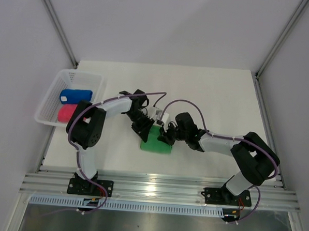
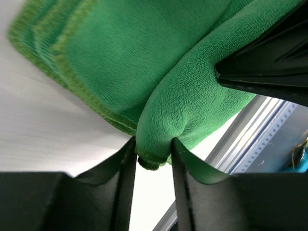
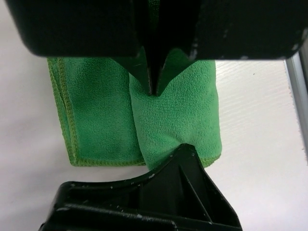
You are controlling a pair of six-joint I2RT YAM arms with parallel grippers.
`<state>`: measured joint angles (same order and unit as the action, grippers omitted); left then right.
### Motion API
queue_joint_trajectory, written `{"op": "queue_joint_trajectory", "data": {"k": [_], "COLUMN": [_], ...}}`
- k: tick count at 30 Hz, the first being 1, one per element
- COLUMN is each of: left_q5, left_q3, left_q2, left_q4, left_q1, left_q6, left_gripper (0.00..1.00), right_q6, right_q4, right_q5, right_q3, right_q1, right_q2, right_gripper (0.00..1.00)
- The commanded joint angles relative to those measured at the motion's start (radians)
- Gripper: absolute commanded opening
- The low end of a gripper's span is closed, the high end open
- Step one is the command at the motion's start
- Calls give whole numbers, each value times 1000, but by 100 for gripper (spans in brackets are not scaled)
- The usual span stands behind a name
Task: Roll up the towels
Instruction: Roll the towel
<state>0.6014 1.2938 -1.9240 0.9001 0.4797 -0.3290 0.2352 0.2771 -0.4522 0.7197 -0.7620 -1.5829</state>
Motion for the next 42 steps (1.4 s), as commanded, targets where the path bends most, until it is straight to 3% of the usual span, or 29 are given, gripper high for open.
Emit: {"op": "queue_joint_trajectory", "data": {"k": [1,6,11,16,23,26,30,32,35,40,42], "left_q5": [-38,-54,-63,-46,-83,-77,31,-27,-175,-330,-350], "left_q3": [61,67,79,124,90,21,-145,-252,-385,-589,-630], "left_q2": [-20,-32,3,86,181,252,503,557,625,655,646], "left_q4": [-10,-13,-20,-7,6,-1,-91,-134,-286,-629,-664], "left_q1": [-9,-9,-9,-10,-10,-10,-4,28,107,235,281], "left_q6": [18,36,44,-11,-137,-212,-542,-704,-829,-891,-877], "left_gripper": [38,39,47,58,62,62,72,74,76,77,77], "right_q6": [-22,-57,-66,-76,-100,-112,-132,-134,-142,-157,-157], "right_q4": [-1,-6,-6,4,54,74,79,82,85,106,108], "right_q5": [49,98,116,121,144,156,168,143,150,153,145], "right_q3": [23,23,29,20,-12,-20,-25,-28,-39,-68,-66], "right_q1": [4,13,20,21,21,15,18,18,18,18,18], "right_q2": [-22,-42,-66,-68,-71,-77,-77,-81,-85,-66,-68], "right_gripper": [6,6,5,5,5,5,5,5,5,5,5]}}
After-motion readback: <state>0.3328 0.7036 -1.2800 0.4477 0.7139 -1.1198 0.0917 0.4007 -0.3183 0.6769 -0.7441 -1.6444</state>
